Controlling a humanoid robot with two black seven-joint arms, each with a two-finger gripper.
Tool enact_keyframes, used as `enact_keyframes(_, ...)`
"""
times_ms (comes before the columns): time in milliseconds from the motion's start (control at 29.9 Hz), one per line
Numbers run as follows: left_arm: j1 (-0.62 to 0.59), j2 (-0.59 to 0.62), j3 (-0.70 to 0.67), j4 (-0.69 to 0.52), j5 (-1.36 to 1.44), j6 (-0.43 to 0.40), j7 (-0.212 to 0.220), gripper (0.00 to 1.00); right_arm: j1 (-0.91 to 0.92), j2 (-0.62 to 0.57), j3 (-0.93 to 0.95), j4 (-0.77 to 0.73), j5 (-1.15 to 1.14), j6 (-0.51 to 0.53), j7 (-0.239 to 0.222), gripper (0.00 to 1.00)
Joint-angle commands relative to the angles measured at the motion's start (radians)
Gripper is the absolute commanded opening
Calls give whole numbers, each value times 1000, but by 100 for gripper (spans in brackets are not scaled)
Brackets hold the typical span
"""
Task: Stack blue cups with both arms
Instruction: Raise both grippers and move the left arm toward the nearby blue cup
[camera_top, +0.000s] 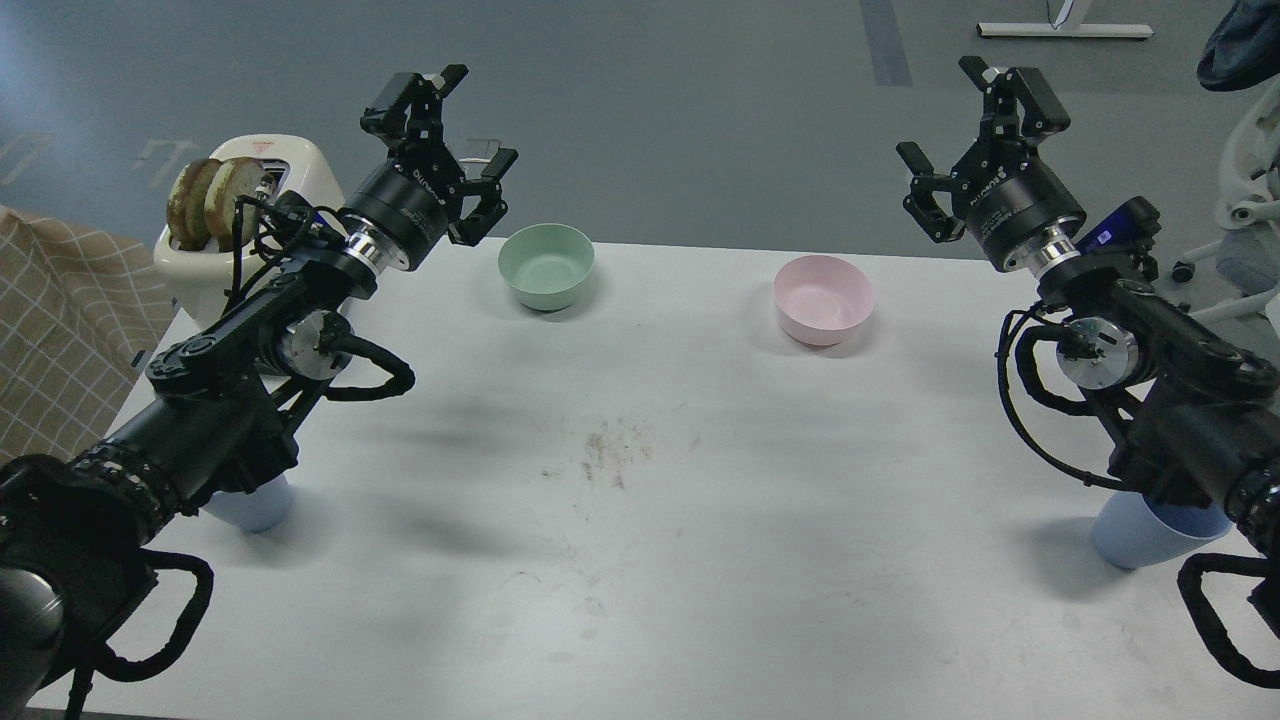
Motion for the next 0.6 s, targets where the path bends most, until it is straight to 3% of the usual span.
enact_keyframes(0, 2, 5, -23, -8, 0, -7, 1, 98, 12, 1, 1, -31, 10, 0, 0, 100)
enact_keyframes(568, 2, 14, -28, -32, 1, -2, 2, 98, 13, 2, -7, -32, 7, 0, 0, 100)
